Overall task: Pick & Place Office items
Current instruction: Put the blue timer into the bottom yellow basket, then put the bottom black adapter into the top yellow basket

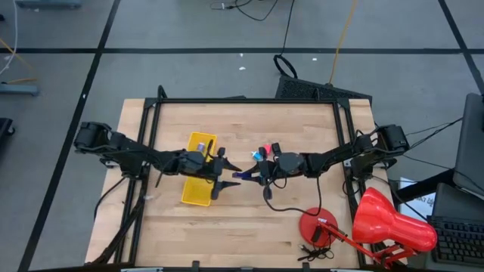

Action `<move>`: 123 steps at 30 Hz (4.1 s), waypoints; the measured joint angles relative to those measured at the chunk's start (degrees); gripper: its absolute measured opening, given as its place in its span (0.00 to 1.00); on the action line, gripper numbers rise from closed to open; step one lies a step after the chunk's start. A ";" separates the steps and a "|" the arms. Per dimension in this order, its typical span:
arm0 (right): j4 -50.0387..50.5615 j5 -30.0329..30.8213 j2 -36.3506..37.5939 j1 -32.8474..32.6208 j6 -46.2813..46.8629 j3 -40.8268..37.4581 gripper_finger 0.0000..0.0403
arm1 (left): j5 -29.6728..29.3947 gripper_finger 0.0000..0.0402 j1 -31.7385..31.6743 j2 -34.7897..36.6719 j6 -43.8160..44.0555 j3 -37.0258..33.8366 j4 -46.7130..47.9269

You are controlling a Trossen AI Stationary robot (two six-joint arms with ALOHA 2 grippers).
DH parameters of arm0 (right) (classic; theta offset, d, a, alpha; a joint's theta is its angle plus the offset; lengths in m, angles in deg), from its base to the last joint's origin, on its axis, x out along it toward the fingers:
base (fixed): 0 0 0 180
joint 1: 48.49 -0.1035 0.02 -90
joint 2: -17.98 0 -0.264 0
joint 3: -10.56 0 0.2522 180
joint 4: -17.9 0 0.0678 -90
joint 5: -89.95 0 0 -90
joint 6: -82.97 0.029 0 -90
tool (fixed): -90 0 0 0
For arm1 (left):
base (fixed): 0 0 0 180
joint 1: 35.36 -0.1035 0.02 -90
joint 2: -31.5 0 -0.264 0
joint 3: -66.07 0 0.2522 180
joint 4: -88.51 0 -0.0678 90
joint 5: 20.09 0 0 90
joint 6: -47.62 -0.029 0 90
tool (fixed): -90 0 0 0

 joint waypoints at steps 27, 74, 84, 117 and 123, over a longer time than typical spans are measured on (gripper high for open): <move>2.75 -0.03 -0.02 -0.04 0.14 0.04 0.30 | 0.14 0.15 0.21 5.96 -1.18 0.03 6.30; 6.05 0.20 0.02 0.00 0.02 0.02 0.29 | -21.30 0.16 16.43 34.07 39.91 -20.08 45.31; 6.05 0.17 0.02 0.00 0.04 0.02 0.29 | -20.42 0.18 16.43 34.07 42.75 -20.06 45.32; 6.12 0.17 0.02 0.00 0.04 0.02 0.29 | -20.02 0.43 16.40 35.41 40.49 -19.98 39.99; 7.28 0.17 0.04 0.00 0.04 0.00 0.29 | -19.09 0.45 16.38 40.69 35.50 -18.37 39.86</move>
